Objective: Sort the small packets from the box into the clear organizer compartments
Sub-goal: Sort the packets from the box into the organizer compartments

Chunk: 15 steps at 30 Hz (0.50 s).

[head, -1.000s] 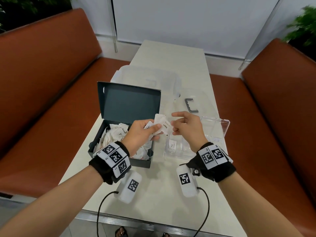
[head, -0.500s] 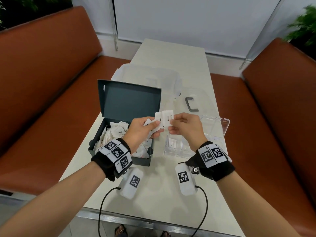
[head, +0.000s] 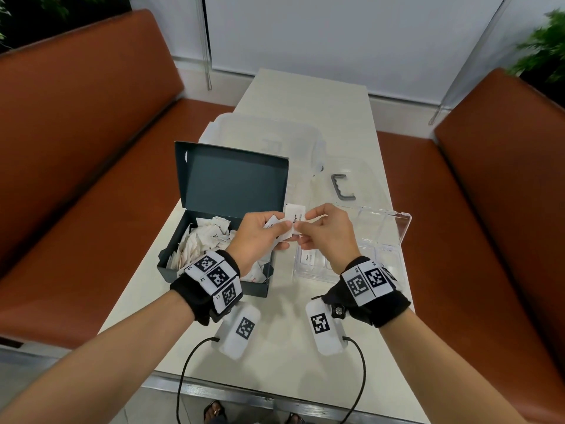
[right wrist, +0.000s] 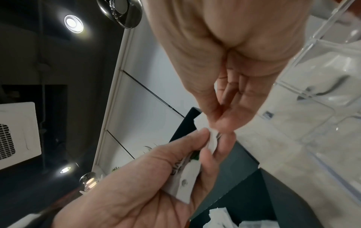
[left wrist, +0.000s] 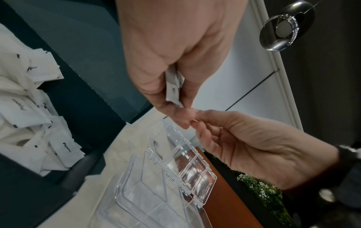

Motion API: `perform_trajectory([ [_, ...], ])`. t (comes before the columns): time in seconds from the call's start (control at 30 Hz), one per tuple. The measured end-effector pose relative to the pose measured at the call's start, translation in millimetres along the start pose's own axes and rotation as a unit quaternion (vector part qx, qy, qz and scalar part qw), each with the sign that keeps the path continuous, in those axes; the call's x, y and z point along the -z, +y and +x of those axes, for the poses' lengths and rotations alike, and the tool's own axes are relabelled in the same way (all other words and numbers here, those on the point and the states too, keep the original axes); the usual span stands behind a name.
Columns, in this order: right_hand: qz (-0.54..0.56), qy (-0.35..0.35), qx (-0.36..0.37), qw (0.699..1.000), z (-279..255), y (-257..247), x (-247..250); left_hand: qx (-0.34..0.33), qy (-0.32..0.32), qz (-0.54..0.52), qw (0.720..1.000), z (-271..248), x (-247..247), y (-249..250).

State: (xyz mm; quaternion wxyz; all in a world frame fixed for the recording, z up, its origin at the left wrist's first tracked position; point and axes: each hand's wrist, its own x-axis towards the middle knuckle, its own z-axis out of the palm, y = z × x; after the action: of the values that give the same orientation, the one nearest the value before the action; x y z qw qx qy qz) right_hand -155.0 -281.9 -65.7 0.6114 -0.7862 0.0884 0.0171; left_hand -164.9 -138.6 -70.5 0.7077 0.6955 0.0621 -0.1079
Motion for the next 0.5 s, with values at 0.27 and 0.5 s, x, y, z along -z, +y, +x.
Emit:
perform_trajectory([
  [0.27, -0.011, -0.055, -0.042, 0.998, 12, -3, 15, 0.003, -0.028, 0.008, 1.000, 4, 0, -3],
  [0.5, -0.166, 0.012, -0.106, 0.980, 42, 19, 37, 0.029, -0.003, 0.010, 1.000, 9, 13, -14],
])
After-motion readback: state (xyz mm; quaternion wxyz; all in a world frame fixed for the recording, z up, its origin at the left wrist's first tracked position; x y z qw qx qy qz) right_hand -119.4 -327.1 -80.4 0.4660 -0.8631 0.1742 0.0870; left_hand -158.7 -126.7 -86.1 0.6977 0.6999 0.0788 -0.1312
